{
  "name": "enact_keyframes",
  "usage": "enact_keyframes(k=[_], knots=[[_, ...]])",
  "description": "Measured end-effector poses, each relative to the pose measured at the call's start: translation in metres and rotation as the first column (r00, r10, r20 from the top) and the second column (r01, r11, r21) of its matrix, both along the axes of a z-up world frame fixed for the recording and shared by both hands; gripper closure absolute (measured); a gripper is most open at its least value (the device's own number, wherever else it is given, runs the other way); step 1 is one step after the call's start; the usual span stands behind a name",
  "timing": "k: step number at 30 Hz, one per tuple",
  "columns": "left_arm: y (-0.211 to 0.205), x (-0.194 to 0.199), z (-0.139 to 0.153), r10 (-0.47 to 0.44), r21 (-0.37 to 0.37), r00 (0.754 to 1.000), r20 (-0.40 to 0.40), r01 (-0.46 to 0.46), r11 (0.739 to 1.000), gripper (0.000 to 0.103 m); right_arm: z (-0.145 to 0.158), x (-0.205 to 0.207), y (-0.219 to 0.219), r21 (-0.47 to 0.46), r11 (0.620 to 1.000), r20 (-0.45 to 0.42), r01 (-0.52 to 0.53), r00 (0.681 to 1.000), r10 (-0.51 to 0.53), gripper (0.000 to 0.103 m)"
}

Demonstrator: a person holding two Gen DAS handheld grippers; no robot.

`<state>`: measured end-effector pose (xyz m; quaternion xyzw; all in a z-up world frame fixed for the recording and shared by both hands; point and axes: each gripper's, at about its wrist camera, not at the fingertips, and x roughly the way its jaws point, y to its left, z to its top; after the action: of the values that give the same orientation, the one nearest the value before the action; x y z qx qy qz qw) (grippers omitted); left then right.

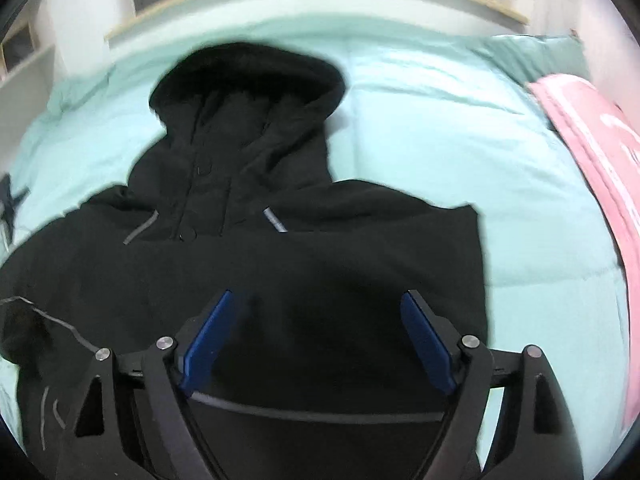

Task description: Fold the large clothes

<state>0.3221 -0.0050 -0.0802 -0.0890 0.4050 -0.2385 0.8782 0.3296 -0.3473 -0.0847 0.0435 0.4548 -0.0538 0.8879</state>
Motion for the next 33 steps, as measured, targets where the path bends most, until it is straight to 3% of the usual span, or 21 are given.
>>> enact_keyframes(k=[2, 4, 5, 7, 11, 15, 18, 19, 21, 23, 24, 25, 27, 30, 33], knots=[[-0.030, 0.016, -0.028, -0.031, 0.040, 0.997, -0.068, 0.034, 0.999, 0.029, -0.021, 0.016, 0.007, -0.023, 1.000, -0.057, -0.003, 0.998, 0.001, 0.016], [-0.046, 0.030, -0.063, -0.001, 0.122, 0.990, -0.142, 0.018, 0.992, 0.029, -0.051, 0.030, 0.007, -0.035, 0.999, -0.123, 0.018, 0.992, -0.022, 0.012], [-0.049, 0.034, -0.079, 0.020, 0.162, 0.988, -0.155, 0.005, 0.987, 0.030, -0.055, 0.027, 0.006, -0.027, 0.999, -0.101, 0.029, 0.994, -0.031, 0.009], [-0.050, 0.035, -0.090, 0.032, 0.171, 0.987, -0.155, -0.005, 0.985, 0.030, -0.055, 0.022, 0.006, -0.025, 0.999, -0.067, 0.038, 0.997, -0.039, 0.008], [-0.052, 0.031, -0.072, 0.042, 0.195, 0.989, -0.145, -0.014, 0.981, 0.033, -0.045, 0.015, 0.009, -0.016, 0.999, -0.091, 0.040, 0.995, -0.042, 0.008], [-0.027, -0.012, -0.036, -0.010, 0.151, 0.995, -0.097, 0.024, 0.988, 0.033, -0.001, -0.045, 0.021, 0.151, 0.989, -0.099, 0.003, 0.995, 0.012, 0.009], [-0.019, -0.019, -0.035, -0.013, 0.067, 0.993, -0.121, 0.021, 0.998, 0.033, 0.021, -0.088, 0.044, 0.103, 0.994, -0.048, -0.044, 0.998, 0.049, 0.007], [-0.019, -0.017, -0.043, -0.006, 0.052, 0.988, -0.152, 0.014, 0.999, 0.033, 0.020, -0.096, 0.050, 0.091, 0.995, -0.040, -0.047, 0.998, 0.051, 0.007], [-0.023, -0.004, -0.071, 0.046, 0.096, 0.974, -0.223, -0.025, 0.995, 0.033, -0.003, -0.102, 0.047, 0.100, 0.995, -0.074, -0.026, 0.997, 0.033, 0.007], [-0.024, -0.008, -0.087, 0.048, 0.142, 0.974, -0.224, -0.016, 0.990, 0.033, -0.046, -0.094, 0.053, 0.129, 0.992, -0.148, 0.003, 0.989, 0.017, 0.004], [-0.029, -0.011, -0.087, 0.052, 0.172, 0.979, -0.197, -0.017, 0.985, 0.033, -0.049, -0.103, 0.053, 0.129, 0.992, -0.109, 0.001, 0.994, 0.014, 0.001], [-0.034, -0.016, -0.083, 0.054, 0.202, 0.983, -0.173, -0.018, 0.979, 0.033, -0.051, -0.109, 0.055, 0.103, 0.995, -0.030, -0.013, 0.999, 0.016, 0.000], [-0.034, -0.028, -0.069, 0.047, 0.206, 0.989, -0.144, -0.016, 0.978, 0.033, -0.052, -0.120, 0.061, 0.067, 0.998, 0.041, -0.019, 0.999, 0.017, 0.000], [-0.005, -0.050, -0.044, 0.066, 0.137, 0.993, -0.094, -0.053, 0.989, 0.033, -0.050, -0.127, 0.065, 0.063, 0.998, 0.070, -0.024, 0.997, 0.019, 0.000], [0.052, -0.070, -0.019, 0.184, 0.130, 0.983, -0.019, -0.180, 0.975, 0.033, -0.050, -0.126, 0.066, 0.070, 0.997, 0.080, -0.028, 0.997, 0.022, 0.000]])
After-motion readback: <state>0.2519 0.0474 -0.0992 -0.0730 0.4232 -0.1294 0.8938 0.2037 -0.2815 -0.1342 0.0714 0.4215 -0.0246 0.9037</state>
